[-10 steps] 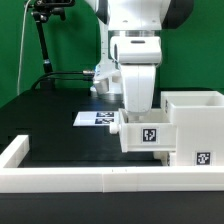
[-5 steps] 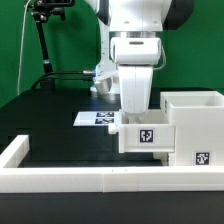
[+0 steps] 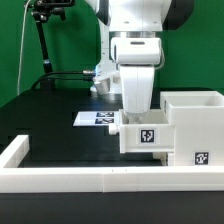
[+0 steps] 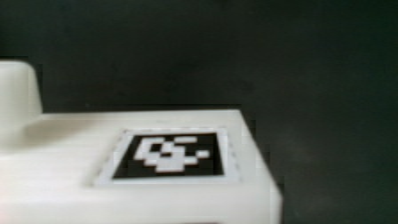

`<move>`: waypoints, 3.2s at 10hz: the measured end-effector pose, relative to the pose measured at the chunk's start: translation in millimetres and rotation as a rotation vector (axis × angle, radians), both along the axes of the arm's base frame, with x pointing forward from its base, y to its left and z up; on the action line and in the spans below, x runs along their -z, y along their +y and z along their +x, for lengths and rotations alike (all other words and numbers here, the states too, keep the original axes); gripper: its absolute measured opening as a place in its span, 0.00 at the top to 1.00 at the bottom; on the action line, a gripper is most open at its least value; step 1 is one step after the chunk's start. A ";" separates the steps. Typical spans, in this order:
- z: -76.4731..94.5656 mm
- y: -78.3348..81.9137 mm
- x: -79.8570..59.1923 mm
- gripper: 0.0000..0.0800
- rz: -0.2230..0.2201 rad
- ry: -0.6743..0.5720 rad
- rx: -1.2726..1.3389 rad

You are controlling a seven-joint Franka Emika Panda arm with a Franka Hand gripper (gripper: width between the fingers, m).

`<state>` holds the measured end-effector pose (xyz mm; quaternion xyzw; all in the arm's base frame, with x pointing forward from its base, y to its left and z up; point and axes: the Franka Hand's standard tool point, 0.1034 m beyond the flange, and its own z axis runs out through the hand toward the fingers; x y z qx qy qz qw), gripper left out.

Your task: Assemble drawer

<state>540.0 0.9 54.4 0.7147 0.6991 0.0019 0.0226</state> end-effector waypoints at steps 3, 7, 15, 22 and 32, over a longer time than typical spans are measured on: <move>2.4 2.8 -1.6 0.95 -0.031 0.023 0.004; 2.1 2.3 -1.4 0.95 -0.030 0.023 0.004; 3.8 22.7 -1.9 0.70 -0.033 0.036 -0.034; 14.6 3.8 -54.2 0.19 -0.063 0.003 -0.037; 9.7 -51.4 -19.3 0.19 0.086 0.077 -0.127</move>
Offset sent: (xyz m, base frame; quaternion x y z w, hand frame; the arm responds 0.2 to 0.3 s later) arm 0.0000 0.0000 0.0000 0.0000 0.0000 0.0000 1.0000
